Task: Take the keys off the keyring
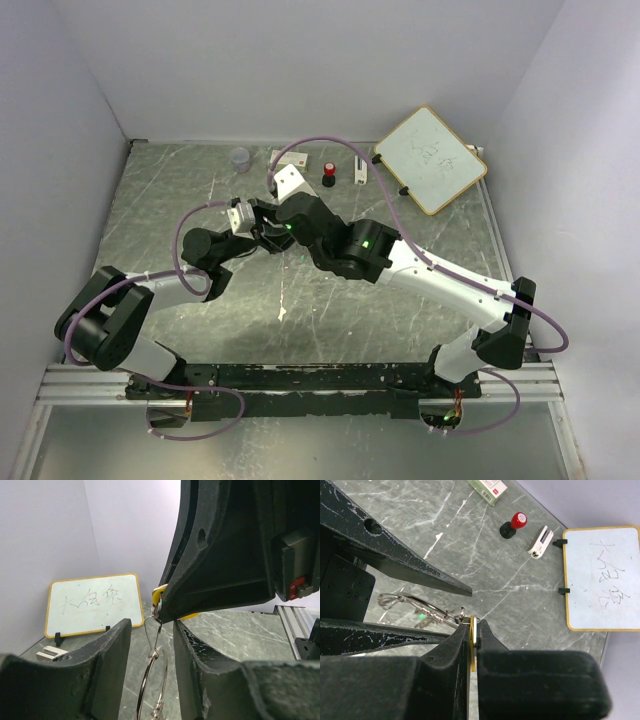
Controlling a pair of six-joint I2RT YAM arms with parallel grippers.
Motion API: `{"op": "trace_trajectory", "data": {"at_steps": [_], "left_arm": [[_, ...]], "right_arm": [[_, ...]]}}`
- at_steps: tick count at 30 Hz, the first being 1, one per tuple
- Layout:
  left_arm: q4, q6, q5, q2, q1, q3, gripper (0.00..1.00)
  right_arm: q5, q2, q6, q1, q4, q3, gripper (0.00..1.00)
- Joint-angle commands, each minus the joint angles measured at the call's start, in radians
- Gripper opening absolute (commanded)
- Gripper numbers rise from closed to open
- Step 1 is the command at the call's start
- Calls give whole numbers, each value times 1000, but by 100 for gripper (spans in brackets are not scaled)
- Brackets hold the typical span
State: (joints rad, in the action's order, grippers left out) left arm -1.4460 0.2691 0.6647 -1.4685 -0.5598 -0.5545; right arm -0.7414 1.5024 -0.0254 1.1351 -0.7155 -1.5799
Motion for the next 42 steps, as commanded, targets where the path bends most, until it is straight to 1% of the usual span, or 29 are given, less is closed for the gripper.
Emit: {"op": "trace_trajectory", "data": {"at_steps": [1, 10, 28, 33, 42], "left_arm": [[-9, -3, 5, -5, 3, -2, 52], [5, -17, -5, 0, 3, 3, 55], [5, -16, -10, -20, 3, -1, 53], [3, -16, -8, -25, 4, 0, 51], [1, -16, -6, -24, 3, 4, 45]], "right_arm": [[-24, -20, 7, 8, 29, -2, 0], [-22, -22, 4, 10, 29, -1, 0], [-31, -30, 4, 15, 32, 5, 0], [-32, -28, 4, 16, 32, 7, 0], [-36, -27, 4, 16, 32, 7, 0]]}}
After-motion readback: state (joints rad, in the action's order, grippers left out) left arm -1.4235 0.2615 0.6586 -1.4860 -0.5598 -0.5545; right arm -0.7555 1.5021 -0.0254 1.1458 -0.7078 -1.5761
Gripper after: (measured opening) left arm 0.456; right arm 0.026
